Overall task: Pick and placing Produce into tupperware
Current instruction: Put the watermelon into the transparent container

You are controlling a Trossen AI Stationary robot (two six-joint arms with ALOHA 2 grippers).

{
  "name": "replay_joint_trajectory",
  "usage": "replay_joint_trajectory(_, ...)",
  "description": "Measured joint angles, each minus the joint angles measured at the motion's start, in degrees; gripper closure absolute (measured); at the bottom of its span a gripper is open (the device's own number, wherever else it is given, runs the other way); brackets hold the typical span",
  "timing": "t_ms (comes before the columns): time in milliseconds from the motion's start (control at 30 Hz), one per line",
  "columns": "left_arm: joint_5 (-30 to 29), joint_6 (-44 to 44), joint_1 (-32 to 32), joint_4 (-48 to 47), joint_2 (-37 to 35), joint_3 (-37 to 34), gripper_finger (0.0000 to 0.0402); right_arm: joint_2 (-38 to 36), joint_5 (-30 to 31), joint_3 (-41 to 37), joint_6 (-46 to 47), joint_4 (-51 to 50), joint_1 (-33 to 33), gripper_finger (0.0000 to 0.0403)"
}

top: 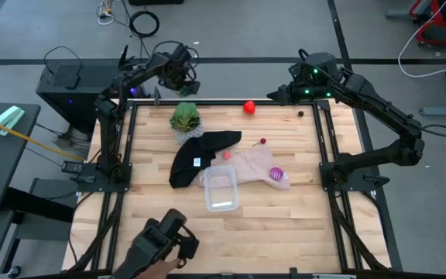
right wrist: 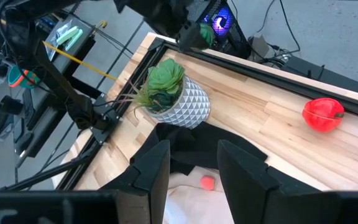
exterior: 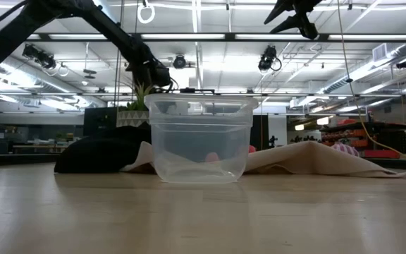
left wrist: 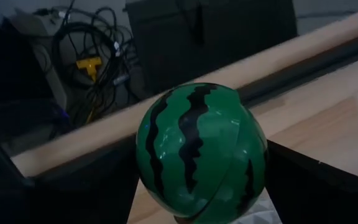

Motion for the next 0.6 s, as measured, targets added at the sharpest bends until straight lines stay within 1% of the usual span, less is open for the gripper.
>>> replay_joint_trajectory(167,0.0,0.4,0.0,-3.2,0.0,4.5,0.0101,0.0,0.0,0.0,-0.7,0.0,0.0,0.0261)
replay_joint_trajectory(300,0.0,0.6,-0.5,-6.4,0.0,8.4,0.0097,0.0,0.0,0.0,-1.1,0.0,0.0,0.0261)
replay_joint_trajectory(600,0.0,1.3,-2.7,-11.9,0.0,19.1,0.0101,0.0,0.0,0.0,-1.1,0.0,0.0,0.0261)
